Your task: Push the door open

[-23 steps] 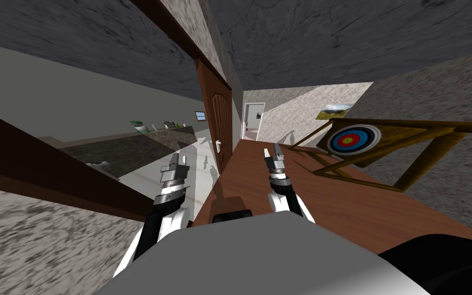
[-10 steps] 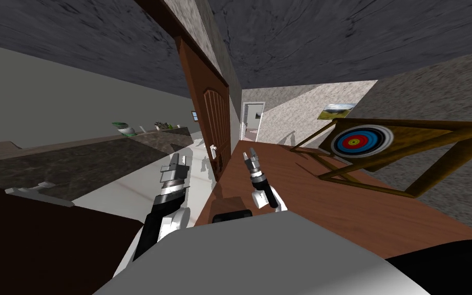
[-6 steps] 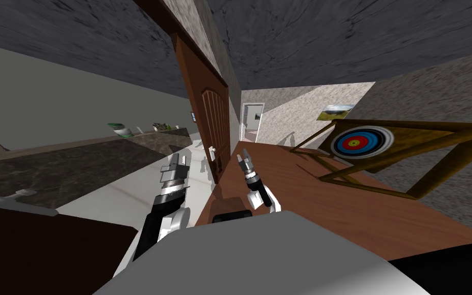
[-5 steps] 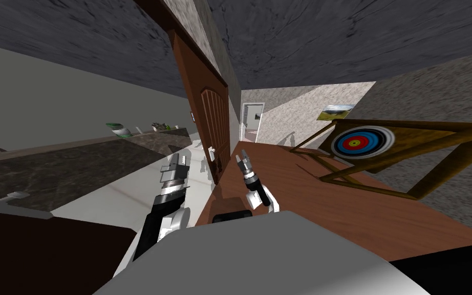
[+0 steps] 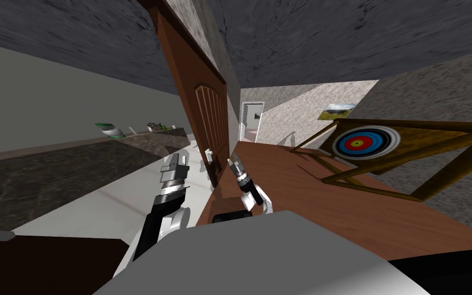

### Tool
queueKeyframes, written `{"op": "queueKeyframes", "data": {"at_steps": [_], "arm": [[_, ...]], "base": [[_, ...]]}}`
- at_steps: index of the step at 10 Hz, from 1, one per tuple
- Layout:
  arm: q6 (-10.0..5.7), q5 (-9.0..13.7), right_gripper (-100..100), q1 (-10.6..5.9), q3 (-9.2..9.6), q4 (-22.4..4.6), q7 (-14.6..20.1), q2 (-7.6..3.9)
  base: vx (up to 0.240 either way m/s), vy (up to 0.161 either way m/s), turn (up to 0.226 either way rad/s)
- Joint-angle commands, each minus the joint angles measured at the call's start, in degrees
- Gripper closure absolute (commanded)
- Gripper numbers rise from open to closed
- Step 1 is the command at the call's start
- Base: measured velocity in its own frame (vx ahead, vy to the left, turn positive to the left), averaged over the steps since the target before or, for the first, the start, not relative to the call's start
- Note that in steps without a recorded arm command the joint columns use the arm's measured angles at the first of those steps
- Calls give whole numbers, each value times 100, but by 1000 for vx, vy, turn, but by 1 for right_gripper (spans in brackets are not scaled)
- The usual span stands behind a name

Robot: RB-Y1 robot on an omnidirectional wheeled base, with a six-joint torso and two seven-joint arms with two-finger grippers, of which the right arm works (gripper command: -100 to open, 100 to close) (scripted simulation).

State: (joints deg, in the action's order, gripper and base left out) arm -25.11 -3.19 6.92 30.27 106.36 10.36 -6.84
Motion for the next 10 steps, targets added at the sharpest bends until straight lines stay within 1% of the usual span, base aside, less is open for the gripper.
{"op": "queueKeyframes", "data": {"at_steps": [1,3,4,6,10], "arm": [[-25,12,-100,-113,172,-206,29,6],[-8,35,-100,-249,363,-389,77,-10],[8,58,-100,-385,555,-571,126,-24],[25,81,-100,-520,747,-754,174,-39],[58,126,-100,-788,1124,-1113,270,-65]], "base": [[97,-18,-13],[105,-15,-16],[141,-19,-24],[134,-19,-14],[96,-18,-14]]}}
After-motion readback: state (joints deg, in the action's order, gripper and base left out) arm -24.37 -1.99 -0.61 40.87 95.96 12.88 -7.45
